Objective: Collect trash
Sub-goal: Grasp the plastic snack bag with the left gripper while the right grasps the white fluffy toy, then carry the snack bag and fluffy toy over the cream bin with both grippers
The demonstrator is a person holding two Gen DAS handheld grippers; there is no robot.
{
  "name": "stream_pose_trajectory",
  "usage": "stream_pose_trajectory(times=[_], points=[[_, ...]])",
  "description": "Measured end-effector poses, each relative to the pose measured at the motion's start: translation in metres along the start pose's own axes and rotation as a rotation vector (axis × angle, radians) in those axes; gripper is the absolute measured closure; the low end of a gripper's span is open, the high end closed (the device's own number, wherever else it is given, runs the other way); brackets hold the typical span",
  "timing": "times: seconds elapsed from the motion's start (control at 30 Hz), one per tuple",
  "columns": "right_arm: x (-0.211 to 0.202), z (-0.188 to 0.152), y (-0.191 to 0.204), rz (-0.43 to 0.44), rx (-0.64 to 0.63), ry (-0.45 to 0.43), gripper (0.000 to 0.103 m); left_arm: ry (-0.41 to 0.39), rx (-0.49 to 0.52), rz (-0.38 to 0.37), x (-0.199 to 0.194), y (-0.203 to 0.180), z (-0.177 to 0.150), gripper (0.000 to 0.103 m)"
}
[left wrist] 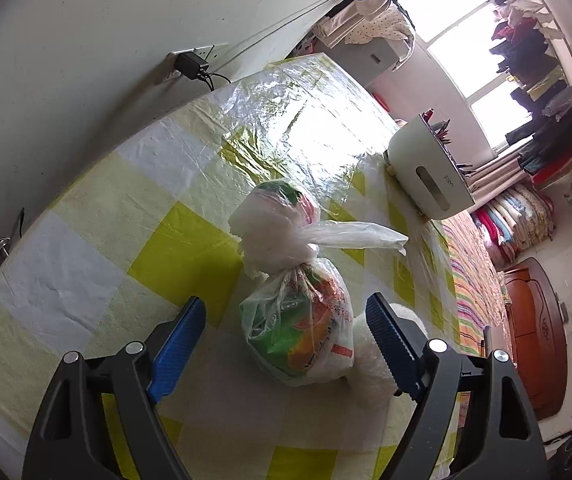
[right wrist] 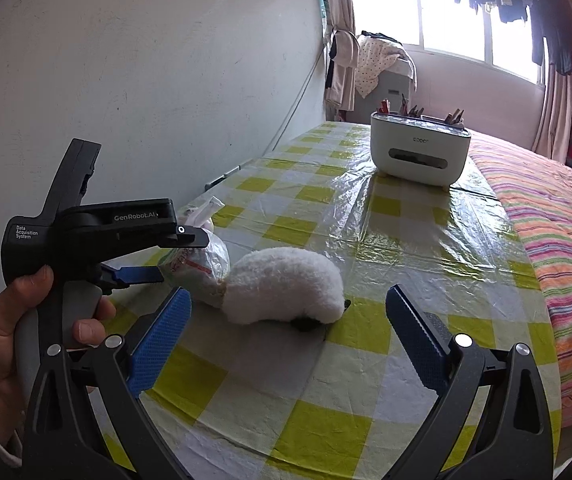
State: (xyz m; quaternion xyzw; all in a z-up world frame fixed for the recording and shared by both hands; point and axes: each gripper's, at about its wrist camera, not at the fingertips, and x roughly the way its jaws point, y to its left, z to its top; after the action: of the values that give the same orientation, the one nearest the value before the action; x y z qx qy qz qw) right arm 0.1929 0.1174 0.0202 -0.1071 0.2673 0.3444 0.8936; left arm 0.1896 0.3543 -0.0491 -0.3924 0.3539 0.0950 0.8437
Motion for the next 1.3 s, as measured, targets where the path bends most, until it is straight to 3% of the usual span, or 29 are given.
stream_pose_trajectory(times=[0.17,0.3,0.43,0.6,0.63,0.67,0.87,1.3], points=[[0.018,0.007,-0.002,0.004,-0.025,0.027,0.006,0.019,-0.021,-0.047,0.011,-0.007,0.005,0.025],[0.038,0.011,-0.008,0.047,-0.015,0.062,0.006,0.047,-0.005,-0.022,0.021,-0.013,0.004,0.057],[0.059,0.014,-0.014,0.08,0.029,0.102,0.006,0.063,-0.018,-0.039,0.023,-0.012,0.004,0.059],[0.089,0.011,-0.018,0.062,0.041,0.199,0.008,0.033,-0.005,-0.002,0.015,-0.008,0.004,0.06],[0.093,0.009,-0.021,0.075,0.06,0.218,0.011,0.035,-0.003,-0.001,0.014,-0.008,0.004,0.06],[0.095,0.009,-0.023,0.09,0.078,0.224,0.029,0.04,-0.001,-0.003,0.014,-0.008,0.003,0.06],[0.08,0.006,-0.022,0.069,0.085,0.196,0.047,0.054,0.028,-0.014,0.009,-0.016,-0.005,0.06],[0.014,-0.01,-0.052,0.002,0.224,0.09,0.048,0.059,0.128,-0.053,-0.003,-0.048,-0.037,0.06]])
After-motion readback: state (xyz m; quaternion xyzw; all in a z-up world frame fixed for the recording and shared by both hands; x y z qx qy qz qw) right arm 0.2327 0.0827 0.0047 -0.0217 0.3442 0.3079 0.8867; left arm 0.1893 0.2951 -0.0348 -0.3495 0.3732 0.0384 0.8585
